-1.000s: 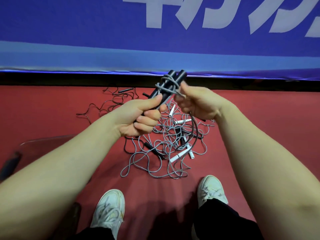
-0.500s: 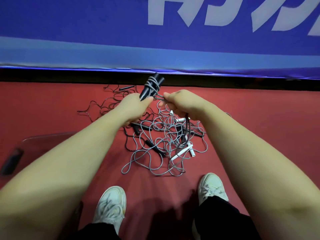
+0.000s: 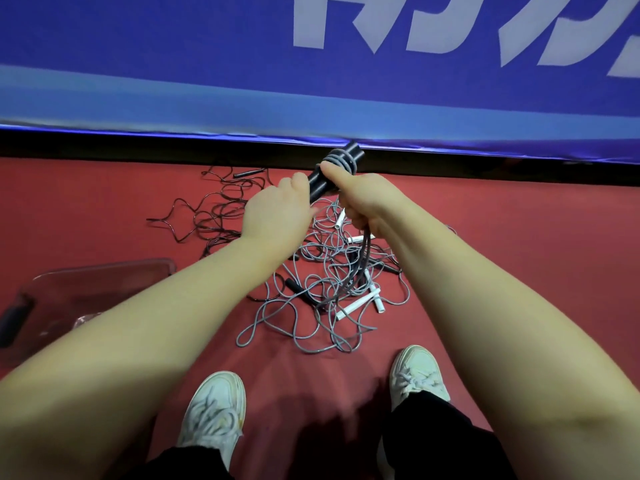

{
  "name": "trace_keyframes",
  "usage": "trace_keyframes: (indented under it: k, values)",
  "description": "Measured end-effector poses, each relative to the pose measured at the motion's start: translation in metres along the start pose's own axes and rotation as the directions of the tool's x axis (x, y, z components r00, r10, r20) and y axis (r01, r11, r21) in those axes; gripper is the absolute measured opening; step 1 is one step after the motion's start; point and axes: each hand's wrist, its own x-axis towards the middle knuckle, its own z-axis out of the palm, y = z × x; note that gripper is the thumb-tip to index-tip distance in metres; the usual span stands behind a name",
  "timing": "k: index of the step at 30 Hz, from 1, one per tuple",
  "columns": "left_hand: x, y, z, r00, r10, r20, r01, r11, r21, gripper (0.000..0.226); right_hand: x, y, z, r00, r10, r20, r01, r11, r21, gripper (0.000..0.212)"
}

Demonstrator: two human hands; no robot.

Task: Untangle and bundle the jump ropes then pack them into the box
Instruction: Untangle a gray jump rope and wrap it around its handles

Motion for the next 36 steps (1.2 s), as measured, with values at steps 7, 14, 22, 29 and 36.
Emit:
trace_keyframes:
  k: [7, 14, 22, 29, 36]
  values:
    - [-0.012, -0.021, -0.029, 0.774, 0.373, 0.512, 0.507, 0.121, -0.854, 0.033, 0.000, 0.011, -0.010, 0.965, -0.202, 0.167, 0.200, 0.979, 0.032, 0.043]
    - [-0.019, -0.008, -0.014, 0.844, 0.340, 0.415, 0.476, -0.118, -0.872, 0.018, -0.012, 0.002, -0.017, 0.882, -0.274, 0.385, 0.250, 0.962, 0.111, 0.035]
    - [-0.016, -0.010, -0.030, 0.805, 0.398, 0.439, 0.581, -0.382, -0.719, 0.017, -0.004, 0.017, -0.016, 0.895, -0.239, 0.376, 0.204, 0.970, 0.132, 0.030]
    - [-0.012, -0.011, -0.019, 0.892, 0.108, 0.440, 0.448, -0.080, -0.890, 0.022, -0.010, 0.003, 0.005, 0.948, -0.213, 0.237, 0.289, 0.886, -0.362, 0.031]
    - [-0.009, -0.013, -0.017, 0.926, 0.012, 0.378, 0.374, 0.118, -0.920, 0.021, -0.013, -0.002, 0.019, 0.933, -0.311, 0.180, 0.322, 0.499, -0.804, 0.036]
